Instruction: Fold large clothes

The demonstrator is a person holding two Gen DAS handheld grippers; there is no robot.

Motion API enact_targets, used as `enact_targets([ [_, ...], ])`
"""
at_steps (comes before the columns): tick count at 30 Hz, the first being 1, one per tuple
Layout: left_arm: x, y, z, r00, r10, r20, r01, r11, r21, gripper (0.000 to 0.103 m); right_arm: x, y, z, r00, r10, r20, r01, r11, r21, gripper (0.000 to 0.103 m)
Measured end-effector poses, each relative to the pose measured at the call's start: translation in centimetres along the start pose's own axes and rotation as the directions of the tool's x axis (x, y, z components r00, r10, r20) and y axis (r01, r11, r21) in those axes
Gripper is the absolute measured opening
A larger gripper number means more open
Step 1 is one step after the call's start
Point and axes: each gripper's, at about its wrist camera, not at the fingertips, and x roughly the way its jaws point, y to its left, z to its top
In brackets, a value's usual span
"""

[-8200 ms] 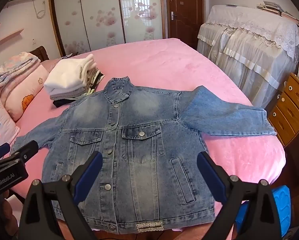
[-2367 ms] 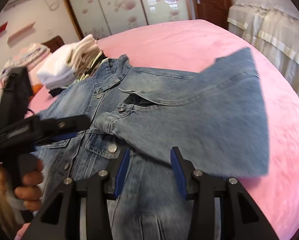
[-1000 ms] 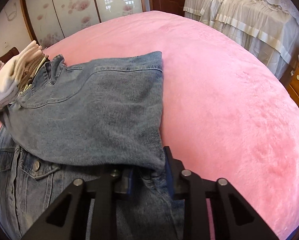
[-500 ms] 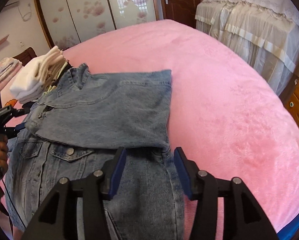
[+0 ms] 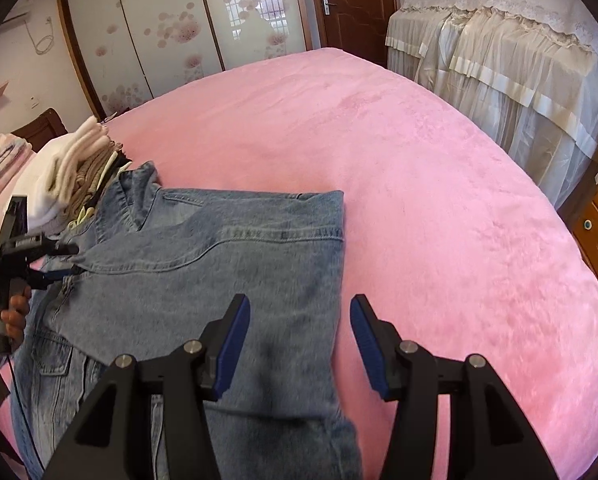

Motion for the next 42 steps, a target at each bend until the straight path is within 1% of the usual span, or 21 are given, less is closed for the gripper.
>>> enact_targets([
  [3,-0.1,-0.3,-0.9,0.998,0.055,0.011,-0.056,0.995,0.081,0.063,2.0,-1.2,1.6,1.0,-0.003,-0.024,0.004,1.0,0.027,0.052],
  [4,-0.1,-0.3,-1.2,0.997,0.077,0.015,-0.079,0.992,0.1,0.054,3.1,-1.7,2.4,0.999,-0.007,-0.037,0.008,0.999,0.041,0.052],
  [5,-0.2,-0.2,-1.5,0.996,0.086,0.016,-0.087,0.99,0.11,0.041,3.8,-2.0,2.8,0.999,-0.007,-0.046,0.01,0.999,0.05,0.052],
  [8,-0.8,0.3,-1.7,0.996,0.084,0.013,-0.085,0.991,0.099,0.024,7.2,-3.4,4.6,0.994,0.005,-0.109,0.006,0.995,0.101,0.053],
  [12,-2.0,-1.5,-2.0,0.989,0.136,0.062,-0.144,0.979,0.146,0.02,10.4,-4.3,5.5,0.986,0.036,-0.161,-0.009,0.986,0.166,0.053],
  [14,-2.8,-2.8,-2.3,0.98,0.17,0.105,-0.187,0.966,0.181,0.018,11.2,-3.9,5.9,0.986,0.05,-0.161,-0.026,0.989,0.148,0.05],
  [15,-3.0,-3.4,-2.3,0.976,0.182,0.122,-0.203,0.961,0.19,0.018,11.3,-3.4,6.1,0.987,0.037,-0.159,-0.019,0.993,0.114,0.017],
  [16,-3.6,-4.0,-2.4,0.967,0.203,0.155,-0.232,0.952,0.199,0.017,11.2,-3.0,6.2,0.987,0.005,-0.161,0.008,0.997,0.081,0.004],
  [20,-4.2,-4.2,-3.0,0.934,0.281,0.221,-0.323,0.928,0.184,0.017,10.1,-2.8,6.5,0.988,-0.13,-0.087,0.134,0.99,0.034,0.002],
  [21,-3.5,-3.8,-3.2,0.929,0.306,0.207,-0.342,0.923,0.173,0.017,10.6,-3.1,6.4,0.982,-0.158,-0.1,0.162,0.986,0.036,0.0],
  [22,-2.8,-3.2,-3.5,0.924,0.333,0.188,-0.364,0.917,0.164,0.017,11.4,-3.4,6.0,0.96,-0.255,-0.118,0.258,0.966,0.008,0.0],
  [23,-2.3,-2.8,-3.6,0.923,0.339,0.182,-0.368,0.916,0.159,0.017,11.9,-3.6,5.7,0.953,-0.274,-0.128,0.276,0.961,-0.009,0.0],
  [27,-2.7,-2.6,-3.8,0.923,0.332,0.196,-0.362,0.922,0.138,0.023,10.2,-4.3,5.4,0.966,-0.221,-0.134,0.226,0.974,0.018,0.0],
  [29,-3.3,-2.6,-3.6,0.919,0.353,0.177,-0.377,0.919,0.12,0.034,7.8,-4.3,5.5,0.982,-0.16,-0.098,0.166,0.984,0.059,0.001],
  [32,-5.0,-3.3,-3.8,0.909,0.36,0.208,-0.387,0.916,0.102,0.034,4.9,-2.1,5.7,0.995,-0.084,-0.06,0.086,0.996,0.038,0.001],
  [34,-6.6,-4.6,-4.7,0.903,0.347,0.253,-0.381,0.92,0.095,0.039,3.2,0.4,5.1,0.998,-0.022,-0.065,0.022,1.0,0.003,0.008],
  [35,-7.3,-5.4,-5.2,0.903,0.334,0.271,-0.37,0.924,0.094,0.048,2.7,1.7,4.8,0.998,0.004,-0.065,-0.005,1.0,-0.01,0.016],
  [36,-7.9,-6.2,-5.9,0.907,0.31,0.285,-0.35,0.931,0.1,0.052,1.8,3.4,4.1,0.997,0.038,-0.061,-0.04,0.999,-0.03,0.024],
  [37,-8.4,-7.0,-6.5,0.913,0.282,0.296,-0.325,0.94,0.107,0.057,1.7,4.2,3.9,0.997,0.058,-0.056,-0.06,0.997,-0.042,0.025],
  [40,-8.7,-9.7,-8.7,0.933,0.202,0.298,-0.254,0.956,0.148,0.058,0.7,8.9,1.8,0.989,0.142,-0.05,-0.147,0.983,-0.112,0.026],
  [42,-7.7,-10.9,-9.8,0.937,0.196,0.289,-0.248,0.956,0.155,0.058,0.8,11.8,0.1,0.981,0.18,-0.067,-0.188,0.969,-0.159,0.026],
])
